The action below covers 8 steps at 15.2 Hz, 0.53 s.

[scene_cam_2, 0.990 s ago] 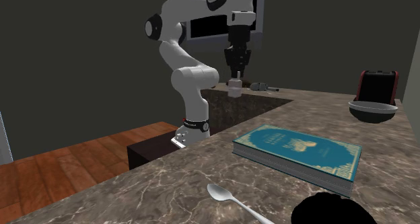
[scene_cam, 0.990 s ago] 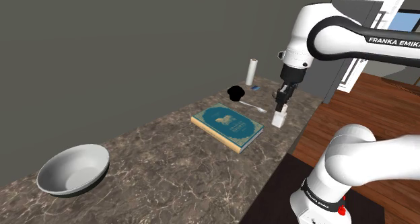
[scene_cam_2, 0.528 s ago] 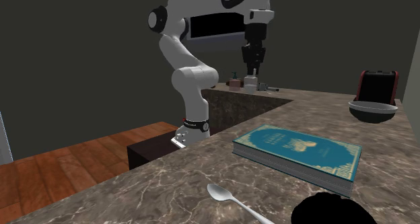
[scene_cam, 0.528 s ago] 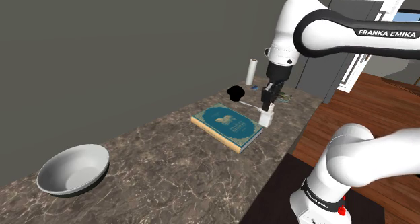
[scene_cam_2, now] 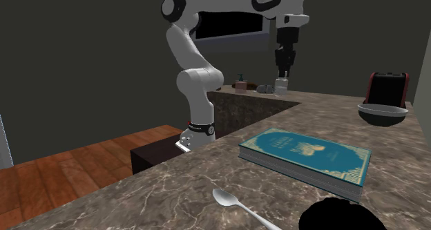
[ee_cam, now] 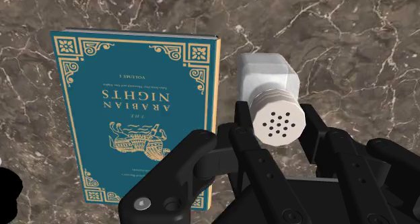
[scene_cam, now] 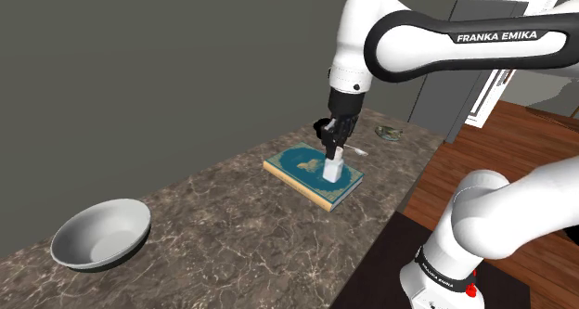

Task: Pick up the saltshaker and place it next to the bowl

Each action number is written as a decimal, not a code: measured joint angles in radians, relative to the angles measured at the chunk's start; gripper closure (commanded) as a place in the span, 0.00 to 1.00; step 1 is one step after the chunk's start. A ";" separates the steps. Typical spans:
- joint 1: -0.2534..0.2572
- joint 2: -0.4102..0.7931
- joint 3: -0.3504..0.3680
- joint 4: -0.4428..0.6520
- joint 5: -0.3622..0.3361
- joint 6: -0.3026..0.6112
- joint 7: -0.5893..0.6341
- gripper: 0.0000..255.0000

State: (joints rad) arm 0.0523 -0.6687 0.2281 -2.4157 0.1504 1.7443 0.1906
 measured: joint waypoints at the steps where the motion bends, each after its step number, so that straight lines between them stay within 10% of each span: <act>1: 0.003 0.023 0.016 0.027 0.005 -0.002 0.019 1.00; 8: 0.009 0.257 0.144 0.217 0.009 0.054 0.163 1.00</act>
State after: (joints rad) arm 0.0610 -0.4118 0.3722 -2.1989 0.1593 1.7979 0.3532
